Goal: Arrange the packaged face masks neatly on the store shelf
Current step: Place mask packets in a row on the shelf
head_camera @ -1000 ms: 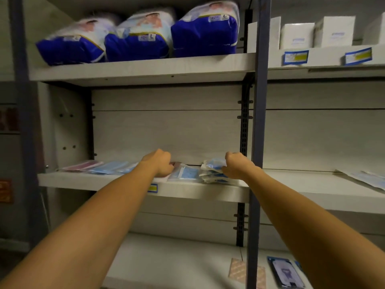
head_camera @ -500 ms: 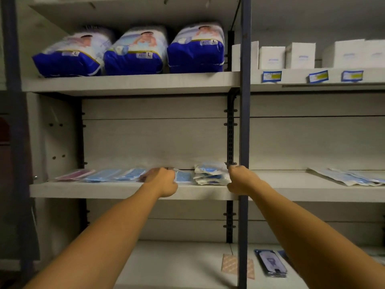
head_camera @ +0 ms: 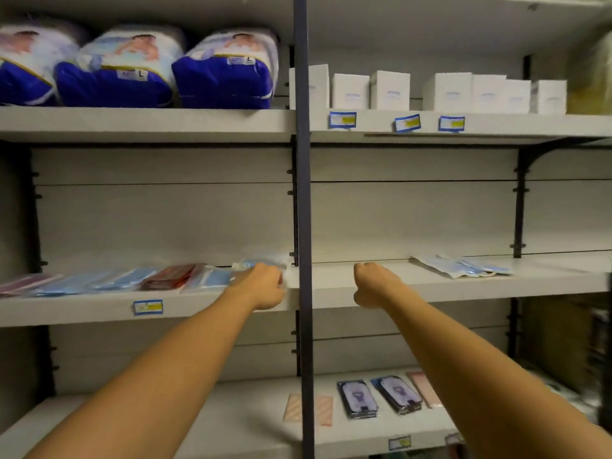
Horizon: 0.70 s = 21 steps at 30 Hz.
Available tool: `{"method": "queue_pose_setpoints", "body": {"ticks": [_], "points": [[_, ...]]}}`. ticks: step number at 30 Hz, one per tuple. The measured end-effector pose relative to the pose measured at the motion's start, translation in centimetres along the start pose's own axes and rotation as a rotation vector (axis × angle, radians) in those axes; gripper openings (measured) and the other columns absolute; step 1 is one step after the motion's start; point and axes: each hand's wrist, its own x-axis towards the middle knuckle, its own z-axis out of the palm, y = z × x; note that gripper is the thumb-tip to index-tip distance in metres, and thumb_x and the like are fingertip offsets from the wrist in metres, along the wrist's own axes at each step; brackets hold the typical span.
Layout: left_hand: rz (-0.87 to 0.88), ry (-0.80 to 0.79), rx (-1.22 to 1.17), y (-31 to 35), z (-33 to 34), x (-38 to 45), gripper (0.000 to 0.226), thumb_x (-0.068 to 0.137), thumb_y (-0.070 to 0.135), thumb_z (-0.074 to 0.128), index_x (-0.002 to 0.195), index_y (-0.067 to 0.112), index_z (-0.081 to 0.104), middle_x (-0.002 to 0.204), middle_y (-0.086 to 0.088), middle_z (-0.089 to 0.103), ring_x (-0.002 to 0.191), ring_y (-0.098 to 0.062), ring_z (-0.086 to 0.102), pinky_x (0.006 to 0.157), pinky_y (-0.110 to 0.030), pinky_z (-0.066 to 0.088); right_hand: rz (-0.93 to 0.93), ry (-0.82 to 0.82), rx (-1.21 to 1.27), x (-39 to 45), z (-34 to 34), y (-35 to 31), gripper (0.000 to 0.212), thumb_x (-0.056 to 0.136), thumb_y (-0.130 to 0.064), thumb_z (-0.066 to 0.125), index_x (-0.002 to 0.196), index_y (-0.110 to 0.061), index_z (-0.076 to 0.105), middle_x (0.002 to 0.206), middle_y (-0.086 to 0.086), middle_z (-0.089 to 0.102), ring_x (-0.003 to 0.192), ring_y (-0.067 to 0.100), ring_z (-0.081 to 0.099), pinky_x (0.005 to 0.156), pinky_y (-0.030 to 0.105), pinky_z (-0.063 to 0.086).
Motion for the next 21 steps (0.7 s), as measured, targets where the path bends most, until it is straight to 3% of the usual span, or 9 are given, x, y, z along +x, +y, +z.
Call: {"method": "queue_pose_setpoints", "body": {"ticks": [8,21], "points": [[0.121,-0.047,-0.016,10.7,2.1,5.3,0.033,0.096,0.027,0.052,0.125,0.017,0.063,0.121,-0.005,0.060,0.101,-0.022,0.061,0.090,-0.041,0.056,0.014,0.023,-0.047,0.9,-0.6,10.8,0.027,0.090,-0.006,0.050,0.117,-0.005,0.050,0.109,0.011,0.057,0.087,0.026,0.053,0.072,0.033,0.048],[0.093,-0.005,0.065,20.0,5.3,14.5,0.031,0.091,0.025,0.050,0.117,0.014,0.063,0.116,-0.006,0.062,0.096,-0.027,0.064,0.080,-0.039,0.057,0.100,0.001,-0.091,4.2,1.0,24.5,0.030,0.090,-0.012,0.052,0.120,-0.006,0.050,0.116,0.011,0.057,0.094,0.028,0.055,0.073,0.035,0.047]]}}
